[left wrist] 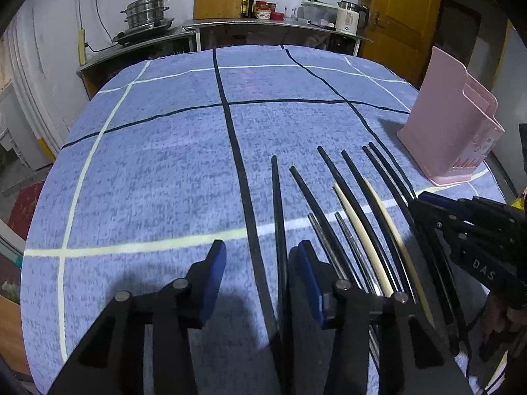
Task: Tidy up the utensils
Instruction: 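Lower the right tool onto a black chopstick and close it, then carry the black chopstick into the pink caddy and open the right tool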
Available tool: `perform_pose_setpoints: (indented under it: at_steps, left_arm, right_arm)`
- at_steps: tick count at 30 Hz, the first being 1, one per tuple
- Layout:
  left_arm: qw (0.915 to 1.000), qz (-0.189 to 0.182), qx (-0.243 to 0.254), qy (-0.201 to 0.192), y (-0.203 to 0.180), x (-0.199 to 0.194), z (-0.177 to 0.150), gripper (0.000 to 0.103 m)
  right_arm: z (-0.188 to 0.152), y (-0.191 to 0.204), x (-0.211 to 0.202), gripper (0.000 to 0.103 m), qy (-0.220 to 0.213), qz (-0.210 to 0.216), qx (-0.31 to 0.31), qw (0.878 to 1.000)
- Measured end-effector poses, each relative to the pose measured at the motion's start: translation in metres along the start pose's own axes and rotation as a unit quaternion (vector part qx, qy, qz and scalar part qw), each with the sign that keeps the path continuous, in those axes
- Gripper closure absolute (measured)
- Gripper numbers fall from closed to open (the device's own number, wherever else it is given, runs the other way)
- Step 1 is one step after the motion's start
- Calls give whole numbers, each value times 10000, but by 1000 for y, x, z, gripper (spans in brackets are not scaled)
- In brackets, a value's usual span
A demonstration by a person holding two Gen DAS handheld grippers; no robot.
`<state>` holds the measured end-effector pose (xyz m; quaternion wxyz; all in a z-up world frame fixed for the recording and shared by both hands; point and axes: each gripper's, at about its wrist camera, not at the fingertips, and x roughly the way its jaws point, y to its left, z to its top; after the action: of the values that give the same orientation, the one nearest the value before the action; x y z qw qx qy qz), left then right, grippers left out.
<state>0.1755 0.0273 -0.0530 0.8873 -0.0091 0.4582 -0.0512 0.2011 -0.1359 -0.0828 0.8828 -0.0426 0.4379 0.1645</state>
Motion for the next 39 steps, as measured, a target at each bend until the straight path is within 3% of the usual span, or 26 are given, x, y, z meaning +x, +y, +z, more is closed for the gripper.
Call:
perform_pose_setpoints:
  at_steps: [6, 11, 20, 39]
  left_arm:
    - [9997, 91, 216, 114, -5, 9, 14, 71]
    - [9994, 11, 307, 172, -10, 13, 21, 96]
    - [9997, -237, 27, 7, -2, -6, 28, 97]
    - [9935, -553, 45, -992, -4, -127, 48, 97]
  right_arm:
    - [13, 2, 9, 86, 136, -43, 29, 9999]
    - [18, 0, 11, 95, 198, 0, 132, 9997]
    - [24, -1, -19, 96, -106, 172, 170, 9997]
    - [25, -9, -137, 97, -1189, 383, 270, 9918]
